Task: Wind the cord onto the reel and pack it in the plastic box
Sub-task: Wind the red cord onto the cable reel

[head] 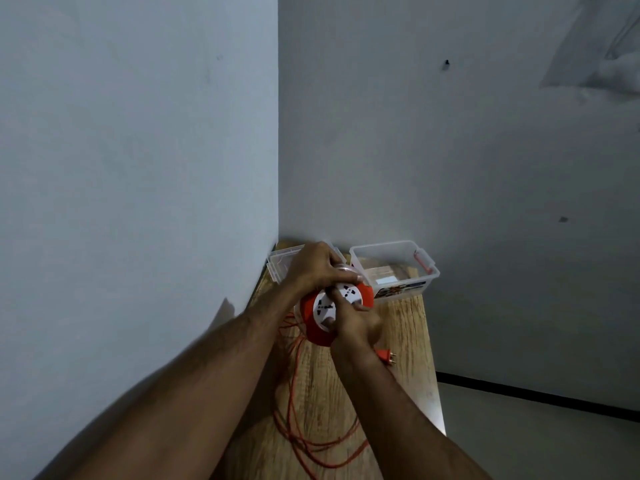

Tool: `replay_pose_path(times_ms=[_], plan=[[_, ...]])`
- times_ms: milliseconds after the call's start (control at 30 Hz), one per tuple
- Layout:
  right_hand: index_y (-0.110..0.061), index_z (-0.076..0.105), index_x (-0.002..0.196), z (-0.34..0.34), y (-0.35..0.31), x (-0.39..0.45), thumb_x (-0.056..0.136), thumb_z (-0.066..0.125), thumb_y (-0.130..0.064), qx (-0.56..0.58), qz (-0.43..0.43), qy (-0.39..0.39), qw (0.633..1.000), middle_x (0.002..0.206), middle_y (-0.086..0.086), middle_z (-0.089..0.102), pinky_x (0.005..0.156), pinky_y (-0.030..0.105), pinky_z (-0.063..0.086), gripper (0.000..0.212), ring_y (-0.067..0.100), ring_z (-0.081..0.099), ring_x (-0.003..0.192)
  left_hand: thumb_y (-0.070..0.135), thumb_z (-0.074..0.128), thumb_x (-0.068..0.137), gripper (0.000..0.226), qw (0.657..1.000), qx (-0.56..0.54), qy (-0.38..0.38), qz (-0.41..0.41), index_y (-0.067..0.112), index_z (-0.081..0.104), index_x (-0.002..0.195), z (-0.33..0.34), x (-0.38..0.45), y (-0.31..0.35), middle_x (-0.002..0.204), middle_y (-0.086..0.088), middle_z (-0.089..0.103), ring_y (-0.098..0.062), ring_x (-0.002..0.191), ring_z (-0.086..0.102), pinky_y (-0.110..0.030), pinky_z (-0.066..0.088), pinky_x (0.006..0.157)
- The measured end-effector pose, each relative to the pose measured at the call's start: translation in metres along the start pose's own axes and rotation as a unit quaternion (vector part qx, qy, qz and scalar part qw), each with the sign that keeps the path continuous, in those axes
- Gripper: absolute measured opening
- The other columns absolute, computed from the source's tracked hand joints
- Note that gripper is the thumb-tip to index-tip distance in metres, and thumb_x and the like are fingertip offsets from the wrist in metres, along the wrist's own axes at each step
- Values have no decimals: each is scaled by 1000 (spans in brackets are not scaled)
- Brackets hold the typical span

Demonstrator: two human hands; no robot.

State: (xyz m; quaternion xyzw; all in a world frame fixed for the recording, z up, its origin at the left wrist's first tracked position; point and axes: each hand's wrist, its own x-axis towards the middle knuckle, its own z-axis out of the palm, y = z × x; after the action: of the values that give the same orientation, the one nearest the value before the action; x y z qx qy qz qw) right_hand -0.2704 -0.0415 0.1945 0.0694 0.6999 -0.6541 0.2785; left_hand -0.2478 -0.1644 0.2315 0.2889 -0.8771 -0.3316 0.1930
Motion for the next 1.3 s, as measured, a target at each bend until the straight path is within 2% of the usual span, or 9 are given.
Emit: replay_pose_path(times_ms=[200, 233, 300, 367, 433, 567, 833, 1100, 1300], plan=[[-7, 52, 114, 7, -9, 5, 65, 94, -19, 141, 125, -67, 980, 113, 15, 64, 73, 48, 61, 66, 35, 68, 101, 61, 85, 69, 38, 1000, -3, 0, -9, 23, 81, 71, -5, -1, -4, 65, 13, 73, 0, 55, 66, -25, 52, 56], [-9, 56, 116, 1, -9, 4, 66, 92, -17, 107, 100, -84, 986, 112, 15, 67, 71, 48, 63, 63, 35, 71, 97, 58, 86, 71, 35, 999, -23, 4, -24, 24, 78, 66, -8, -2, -7, 62, 13, 72, -1, 53, 66, -26, 53, 54], [-18, 60, 112, -19, -5, -3, 75, 86, -21, -75, -135, -80, 985, 107, 7, 71, 64, 29, 63, 46, 21, 73, 89, 54, 87, 72, 36, 995, -73, 20, -61, 20, 80, 69, -14, -1, -11, 65, 6, 75, -8, 56, 72, -31, 61, 57], [-18, 63, 110, -39, 0, -7, 83, 80, -23, -281, -466, -28, 839, 104, 2, 70, 67, 12, 51, 32, 12, 69, 87, 53, 87, 72, 39, 993, -92, 17, -76, 15, 82, 78, -21, 0, -12, 72, 1, 78, -15, 63, 75, -35, 63, 65], [-14, 64, 116, -50, -1, -7, 82, 80, -24, -405, -631, -43, 660, 114, 9, 68, 79, 25, 52, 39, 21, 68, 97, 53, 88, 72, 39, 993, -86, -7, -75, 15, 83, 80, -26, 2, -10, 74, 1, 79, -17, 65, 76, -33, 63, 66], [-18, 53, 136, -48, -6, 2, 65, 90, -37, -582, -618, -101, 518, 139, 19, 54, 97, 53, 51, 82, 35, 55, 127, 48, 90, 72, 26, 994, -74, -51, -66, 26, 80, 64, -28, 5, -4, 60, 13, 73, -1, 54, 67, -27, 54, 60], [-18, 51, 137, -48, -35, -5, 65, 84, -30, -576, -678, -182, 420, 146, 16, 43, 106, 59, 38, 80, 33, 45, 135, 42, 89, 75, 25, 992, -75, -94, -43, 22, 79, 65, -32, 3, 14, 55, 8, 71, 2, 46, 63, -14, 47, 49], [-33, 56, 135, -53, -62, 4, 70, 88, -27, -631, -675, -223, 310, 149, 14, 38, 108, 64, 35, 73, 34, 38, 140, 46, 88, 73, 24, 989, -84, -108, -52, 22, 83, 76, -37, 6, 15, 68, 6, 77, -13, 64, 75, -27, 58, 62], [-36, 58, 135, -46, -66, 8, 78, 82, -43, -645, -678, -210, 284, 147, 12, 39, 102, 60, 38, 61, 33, 42, 135, 40, 84, 81, 31, 989, -62, -113, -68, 11, 84, 92, -34, 10, 21, 84, -9, 80, -21, 70, 77, -30, 64, 66]])
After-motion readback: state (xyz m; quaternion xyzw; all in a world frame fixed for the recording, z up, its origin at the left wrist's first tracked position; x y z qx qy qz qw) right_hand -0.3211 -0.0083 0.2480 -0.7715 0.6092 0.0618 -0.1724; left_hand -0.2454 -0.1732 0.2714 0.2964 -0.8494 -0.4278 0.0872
